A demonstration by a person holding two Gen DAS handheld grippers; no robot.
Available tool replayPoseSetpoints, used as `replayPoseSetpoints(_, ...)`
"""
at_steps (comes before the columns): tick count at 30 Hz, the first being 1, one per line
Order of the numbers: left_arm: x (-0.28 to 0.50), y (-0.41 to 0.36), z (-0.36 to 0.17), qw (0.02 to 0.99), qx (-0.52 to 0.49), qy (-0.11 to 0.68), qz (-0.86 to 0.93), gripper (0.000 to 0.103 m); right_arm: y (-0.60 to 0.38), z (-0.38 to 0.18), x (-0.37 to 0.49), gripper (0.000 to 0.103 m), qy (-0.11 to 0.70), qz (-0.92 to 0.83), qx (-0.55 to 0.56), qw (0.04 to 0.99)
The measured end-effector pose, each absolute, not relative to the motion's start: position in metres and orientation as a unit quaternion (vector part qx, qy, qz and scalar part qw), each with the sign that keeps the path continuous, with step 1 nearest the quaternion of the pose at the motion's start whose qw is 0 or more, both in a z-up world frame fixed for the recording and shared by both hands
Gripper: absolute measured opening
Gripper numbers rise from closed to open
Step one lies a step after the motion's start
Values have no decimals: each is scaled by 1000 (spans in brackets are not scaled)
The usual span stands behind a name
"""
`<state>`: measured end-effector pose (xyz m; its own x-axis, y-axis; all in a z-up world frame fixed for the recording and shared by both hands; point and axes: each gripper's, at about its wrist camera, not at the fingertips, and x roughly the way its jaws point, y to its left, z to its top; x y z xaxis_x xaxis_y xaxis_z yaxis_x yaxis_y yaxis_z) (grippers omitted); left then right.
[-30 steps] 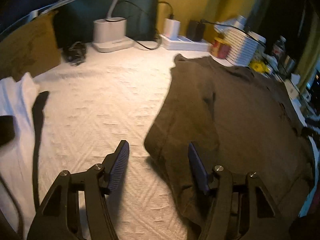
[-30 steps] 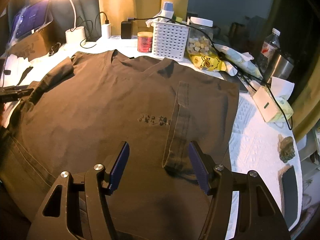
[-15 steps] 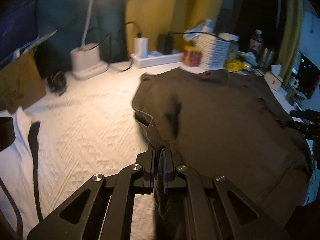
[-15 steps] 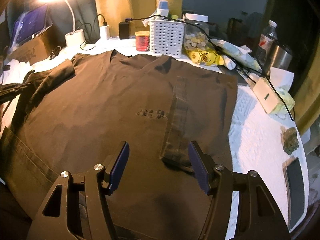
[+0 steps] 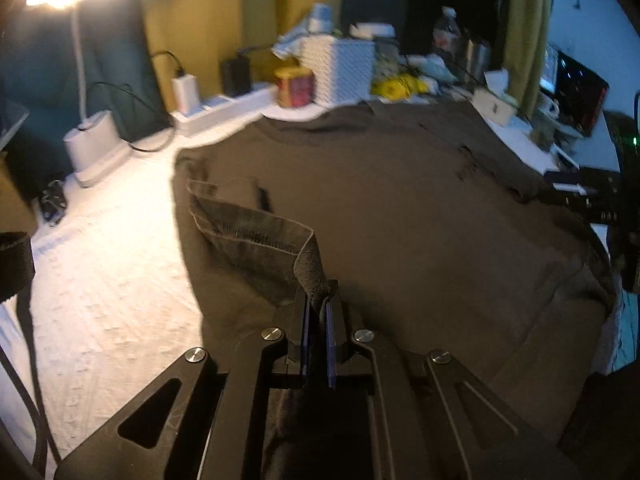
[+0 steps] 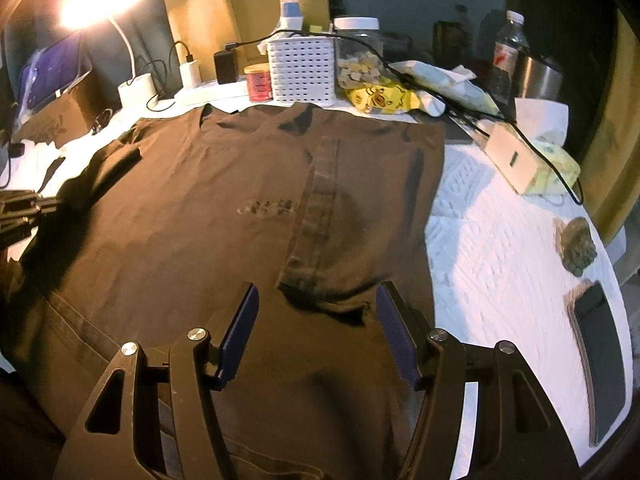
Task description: Fold small clothes
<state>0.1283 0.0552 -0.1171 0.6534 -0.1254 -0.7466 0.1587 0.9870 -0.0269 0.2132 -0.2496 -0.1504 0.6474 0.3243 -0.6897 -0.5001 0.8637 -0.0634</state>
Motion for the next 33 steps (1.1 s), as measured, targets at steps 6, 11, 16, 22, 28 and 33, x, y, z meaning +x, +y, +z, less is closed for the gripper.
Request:
replayPoseSetpoints(6, 135, 43, -123, 895, 27, 439, -73, 20, -260, -154, 215, 64, 351, 228, -110, 901)
replayPoseSetpoints(11, 139, 49, -105, 905, -20, 417, -82, 78, -267, -156, 218, 64, 350, 228, -98, 903)
replayPoseSetpoints(16, 161, 66, -108, 898, -44, 436, -33, 78, -273, -156, 222, 64, 348, 229, -87, 905)
replayPoseSetpoints(22, 189, 82, -122, 881, -86, 464, -26, 78, -277, -157, 233, 64, 351, 228, -79, 905)
replayPoseSetpoints(28, 213, 81, -126, 878, -97, 467, -38, 78, -280, -161, 239, 64, 356, 227, -72, 904)
replayPoseSetpoints(33, 221, 64, -122, 878, -115, 449, -117, 78, -283, -162, 242, 64, 360, 222, -65, 904)
